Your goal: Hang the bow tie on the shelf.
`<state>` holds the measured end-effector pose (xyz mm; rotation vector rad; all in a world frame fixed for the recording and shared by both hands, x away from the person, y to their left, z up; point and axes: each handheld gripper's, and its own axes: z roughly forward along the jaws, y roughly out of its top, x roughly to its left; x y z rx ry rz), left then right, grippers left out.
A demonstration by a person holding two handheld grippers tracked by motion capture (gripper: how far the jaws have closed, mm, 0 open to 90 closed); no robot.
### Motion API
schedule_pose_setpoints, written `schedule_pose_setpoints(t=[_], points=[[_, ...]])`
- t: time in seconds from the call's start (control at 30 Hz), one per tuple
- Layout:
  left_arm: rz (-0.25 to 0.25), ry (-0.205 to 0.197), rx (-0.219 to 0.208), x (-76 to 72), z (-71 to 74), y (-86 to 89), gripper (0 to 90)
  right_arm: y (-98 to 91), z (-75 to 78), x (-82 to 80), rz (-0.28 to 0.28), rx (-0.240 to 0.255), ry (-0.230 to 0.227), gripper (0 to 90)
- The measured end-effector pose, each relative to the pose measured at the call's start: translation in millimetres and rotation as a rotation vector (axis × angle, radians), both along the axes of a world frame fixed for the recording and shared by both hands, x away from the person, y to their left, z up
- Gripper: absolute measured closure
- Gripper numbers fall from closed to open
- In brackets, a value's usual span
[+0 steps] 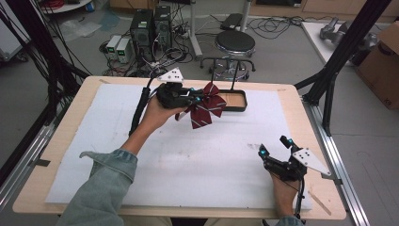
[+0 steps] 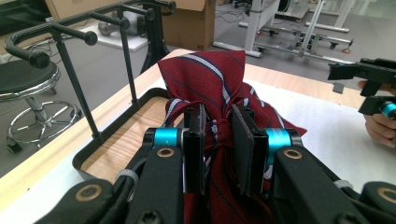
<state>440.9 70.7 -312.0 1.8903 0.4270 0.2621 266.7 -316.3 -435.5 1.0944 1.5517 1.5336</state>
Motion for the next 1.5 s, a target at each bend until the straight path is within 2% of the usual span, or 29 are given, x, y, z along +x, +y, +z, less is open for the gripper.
schedule_pose_setpoints(t=[0.27, 0.8, 0.97, 1.13, 1.27, 1.5], points=[[0.003, -0.002, 0.02, 18.5, 6.8, -9.9, 75.0, 0.0, 0.0, 0.4, 0.002, 0.002, -0.002, 11.1], [0.021, -0.02, -0.007, 50.1, 27.2, -14.3, 75.0, -0.2, -0.1, 0.5, 0.004, 0.001, 0.001, 11.1], [0.017, -0.008, 0.009, 60.8, 27.5, -17.0, 75.0, -0.2, -0.1, 0.6, 0.004, 0.002, 0.001, 11.1], [0.033, 0.005, 0.035, 74.6, 23.5, -20.0, 75.0, -0.5, -0.2, 0.7, 0.007, 0.001, 0.003, 11.1], [0.065, 0.002, 0.013, 86.0, 21.0, -15.5, 75.0, -0.5, -0.2, 0.8, 0.007, 0.002, 0.005, 11.1], [0.102, -0.01, -0.009, 94.7, 23.3, -8.5, 74.9, -0.5, -0.3, 1.1, 0.006, 0.002, 0.005, 11.1]])
